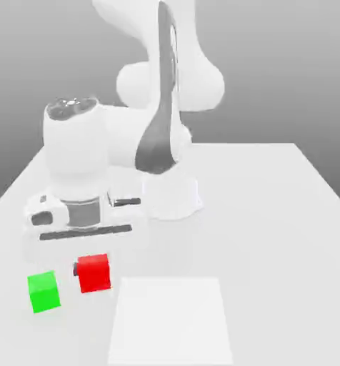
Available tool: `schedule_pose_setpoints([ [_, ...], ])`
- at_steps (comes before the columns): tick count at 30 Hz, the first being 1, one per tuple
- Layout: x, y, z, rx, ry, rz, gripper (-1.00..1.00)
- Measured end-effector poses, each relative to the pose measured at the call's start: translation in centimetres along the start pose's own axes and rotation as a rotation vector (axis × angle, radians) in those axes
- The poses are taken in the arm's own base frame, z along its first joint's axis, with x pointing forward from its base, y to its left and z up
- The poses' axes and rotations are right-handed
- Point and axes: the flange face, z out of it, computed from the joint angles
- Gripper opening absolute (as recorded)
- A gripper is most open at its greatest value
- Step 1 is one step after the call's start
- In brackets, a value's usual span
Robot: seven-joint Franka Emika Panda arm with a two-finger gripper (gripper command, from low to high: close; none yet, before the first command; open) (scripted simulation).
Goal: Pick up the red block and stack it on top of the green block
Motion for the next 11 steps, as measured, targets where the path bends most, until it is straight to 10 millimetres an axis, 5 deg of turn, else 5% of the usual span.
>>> schedule_pose_setpoints([
  [3, 2.3, 5.9, -0.7, 0.002, -0.001, 0.222, -1.0],
  [7, 2.3, 4.7, 3.3, 0.002, -0.001, 0.207, -1.0],
  [8, 2.2, 4.6, 4.4, 0.002, -0.001, 0.207, 1.0],
  [11, 2.2, 4.6, 4.4, 0.002, -0.001, 0.207, 1.0],
])
